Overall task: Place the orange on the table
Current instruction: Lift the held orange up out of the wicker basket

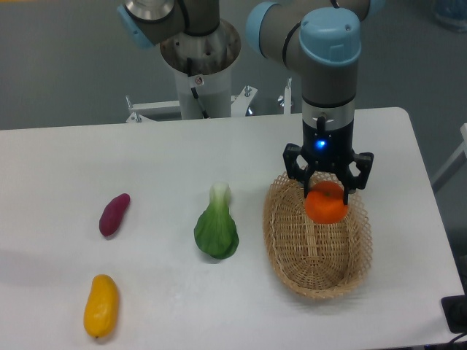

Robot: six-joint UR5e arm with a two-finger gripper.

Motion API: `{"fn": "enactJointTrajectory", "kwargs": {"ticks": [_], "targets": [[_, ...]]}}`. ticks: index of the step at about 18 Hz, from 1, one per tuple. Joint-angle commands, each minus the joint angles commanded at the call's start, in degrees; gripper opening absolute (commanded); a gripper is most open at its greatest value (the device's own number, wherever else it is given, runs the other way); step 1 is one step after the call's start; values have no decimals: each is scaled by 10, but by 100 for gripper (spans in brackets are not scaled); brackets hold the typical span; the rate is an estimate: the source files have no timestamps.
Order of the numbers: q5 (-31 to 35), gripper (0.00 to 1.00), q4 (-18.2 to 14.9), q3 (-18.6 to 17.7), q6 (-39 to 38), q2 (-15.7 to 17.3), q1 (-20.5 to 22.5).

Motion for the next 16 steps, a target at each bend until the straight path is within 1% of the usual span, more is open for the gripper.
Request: {"fn": "enactJointTrajectory", "kwargs": {"ticks": [2,10,11,14,15,16], "targets": [[1,65,5,0,-1,-3,-1],[3,65,6,-4,-5,-16,-3],[4,65,6,-5,-10,-17,-4],[4,65,11,3,-48,-35,-17],[9,65,19,4,-59,-40,-23],[20,65,37,4,-75,-53,-39]]}}
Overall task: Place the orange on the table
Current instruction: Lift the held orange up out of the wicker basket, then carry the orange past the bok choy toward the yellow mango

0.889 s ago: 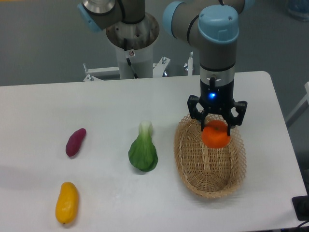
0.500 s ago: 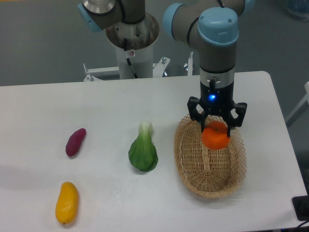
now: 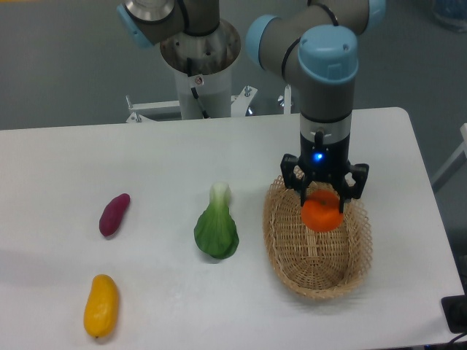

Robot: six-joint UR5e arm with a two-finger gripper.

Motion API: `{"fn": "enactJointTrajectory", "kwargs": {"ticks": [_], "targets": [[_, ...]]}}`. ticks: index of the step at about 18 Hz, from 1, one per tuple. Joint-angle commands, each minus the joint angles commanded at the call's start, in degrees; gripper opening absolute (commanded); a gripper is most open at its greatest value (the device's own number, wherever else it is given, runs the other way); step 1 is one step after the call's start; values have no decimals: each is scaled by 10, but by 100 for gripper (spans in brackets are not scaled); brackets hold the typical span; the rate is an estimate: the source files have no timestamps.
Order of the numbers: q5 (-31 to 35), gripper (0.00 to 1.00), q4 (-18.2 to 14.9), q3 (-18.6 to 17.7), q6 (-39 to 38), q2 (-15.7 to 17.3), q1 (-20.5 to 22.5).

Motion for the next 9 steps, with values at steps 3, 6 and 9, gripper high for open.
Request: {"fn": "enactJointTrajectory", "kwargs": {"ticks": [3,6,9], "targets": [[26,65,24,0,-53,-27,-29],[42,65,39,4,-107,-46,-60],[42,65,40,11,-167,-60,-92]]}}
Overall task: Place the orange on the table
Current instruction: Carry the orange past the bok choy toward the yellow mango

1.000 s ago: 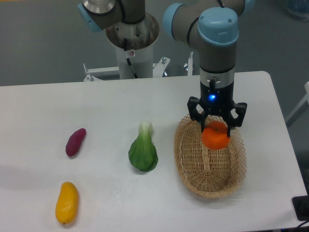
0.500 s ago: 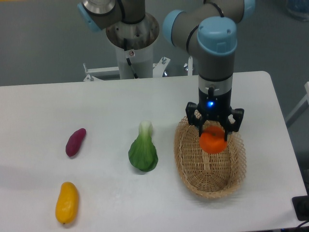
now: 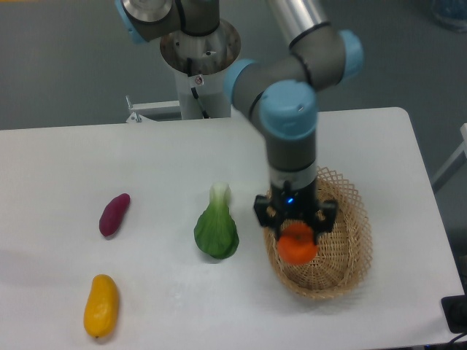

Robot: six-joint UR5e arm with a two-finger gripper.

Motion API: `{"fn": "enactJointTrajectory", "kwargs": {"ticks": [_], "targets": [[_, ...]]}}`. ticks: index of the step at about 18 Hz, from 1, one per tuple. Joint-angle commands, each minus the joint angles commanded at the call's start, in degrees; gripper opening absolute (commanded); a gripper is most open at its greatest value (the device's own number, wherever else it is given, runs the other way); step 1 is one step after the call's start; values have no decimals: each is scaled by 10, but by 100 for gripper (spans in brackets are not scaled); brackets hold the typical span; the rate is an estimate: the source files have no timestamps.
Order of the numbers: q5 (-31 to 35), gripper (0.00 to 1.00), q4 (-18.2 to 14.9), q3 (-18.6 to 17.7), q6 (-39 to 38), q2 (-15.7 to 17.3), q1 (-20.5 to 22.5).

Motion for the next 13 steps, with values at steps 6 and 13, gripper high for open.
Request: {"fn": "enactJointTrajectory", "kwargs": {"ticks": [6,13], "targets": [[-3,65,0,18,-93,-50,-75],[-4,65,0,15,-132,-82,-139]]}}
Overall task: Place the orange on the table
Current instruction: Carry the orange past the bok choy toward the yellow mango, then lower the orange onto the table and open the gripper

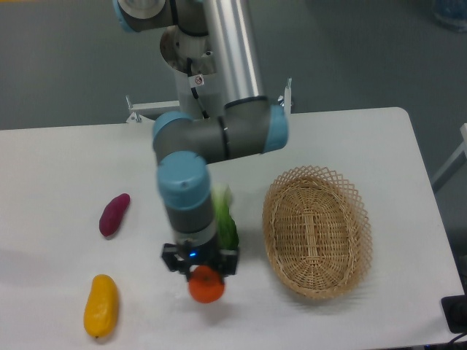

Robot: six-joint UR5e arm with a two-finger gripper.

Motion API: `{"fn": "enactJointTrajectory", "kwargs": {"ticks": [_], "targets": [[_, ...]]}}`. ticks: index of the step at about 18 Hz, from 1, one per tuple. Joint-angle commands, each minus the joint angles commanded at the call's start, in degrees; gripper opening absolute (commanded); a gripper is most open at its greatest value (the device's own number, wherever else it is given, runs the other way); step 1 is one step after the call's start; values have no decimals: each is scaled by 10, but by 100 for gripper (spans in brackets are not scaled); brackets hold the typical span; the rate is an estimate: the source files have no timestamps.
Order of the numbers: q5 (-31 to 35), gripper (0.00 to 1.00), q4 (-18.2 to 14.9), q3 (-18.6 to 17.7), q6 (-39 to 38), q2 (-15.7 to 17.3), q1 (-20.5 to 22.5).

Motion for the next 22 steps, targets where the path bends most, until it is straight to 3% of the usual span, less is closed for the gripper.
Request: {"fn": "enactJointTrajectory", "kwargs": {"ticks": [3,13,14,15,16,22], "targets": [[4,68,0,1,-1,-17,-18],[7,73,-1,-4,1,-19,-21],[8,77,-1,-3,2,-18,-21],[8,96,0,-1,2,-16,-21],[8,100,-1,3,1,-13,-21],[8,100,-1,2,4,-4,-20]]}}
